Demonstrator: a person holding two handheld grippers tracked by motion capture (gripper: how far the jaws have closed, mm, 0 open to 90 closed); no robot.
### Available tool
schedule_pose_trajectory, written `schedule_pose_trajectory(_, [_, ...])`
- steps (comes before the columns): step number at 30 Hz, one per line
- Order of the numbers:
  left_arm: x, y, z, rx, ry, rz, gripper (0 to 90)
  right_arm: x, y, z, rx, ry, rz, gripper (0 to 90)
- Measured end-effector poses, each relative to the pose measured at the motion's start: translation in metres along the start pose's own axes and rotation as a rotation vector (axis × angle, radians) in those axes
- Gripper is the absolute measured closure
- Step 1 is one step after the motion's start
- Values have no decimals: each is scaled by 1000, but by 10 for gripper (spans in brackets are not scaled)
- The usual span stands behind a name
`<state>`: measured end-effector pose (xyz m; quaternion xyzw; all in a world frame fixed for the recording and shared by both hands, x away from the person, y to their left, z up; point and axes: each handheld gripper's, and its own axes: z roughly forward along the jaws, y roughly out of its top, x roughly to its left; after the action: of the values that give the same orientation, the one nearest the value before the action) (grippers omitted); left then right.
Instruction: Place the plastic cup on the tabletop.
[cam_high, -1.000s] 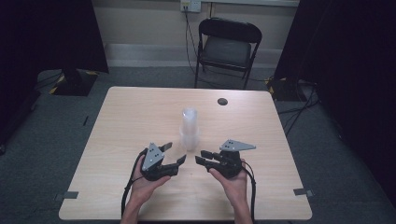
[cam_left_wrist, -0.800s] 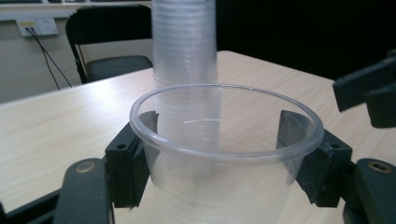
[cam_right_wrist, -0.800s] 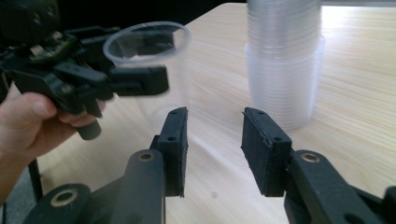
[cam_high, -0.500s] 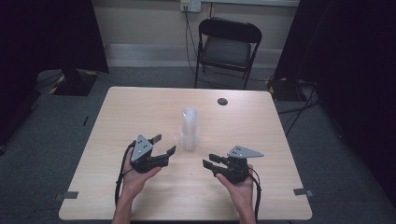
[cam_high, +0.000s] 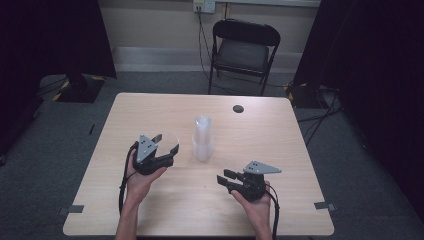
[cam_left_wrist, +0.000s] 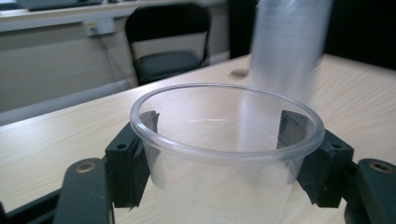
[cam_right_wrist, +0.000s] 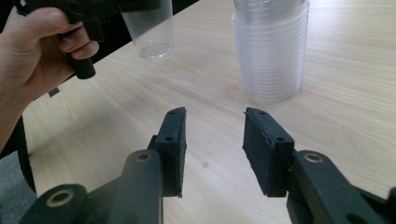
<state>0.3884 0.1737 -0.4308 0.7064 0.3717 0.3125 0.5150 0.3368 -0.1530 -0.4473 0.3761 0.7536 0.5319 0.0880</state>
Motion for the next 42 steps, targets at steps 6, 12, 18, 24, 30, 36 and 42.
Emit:
schedule_pose_trajectory(6, [9,2,12,-23,-6,-4,297,-1,-6,0,5,2,12,592])
schedule_pose_trajectory(12, [21,8,24,-32,17,-21,297,-4,-7,0,10,2,20,590])
schedule_pose_trajectory(18, [30,0,38,-52,54,-35,298,-5,-9,-1,3,9,26,585])
schedule_pose_trajectory(24, [40,0,49,-4,60,-77,294,-5,-12,2,6,13,34,583])
schedule_pose_trajectory(30, [48,-4,58,-31,64,-126,291,-5,-15,1,6,13,36,582])
schedule_pose_trajectory(36, [52,-15,68,36,57,-148,276,-3,-16,1,8,18,38,581])
schedule_pose_trajectory(42, [54,-20,74,55,65,-152,274,-3,-14,2,11,17,31,568])
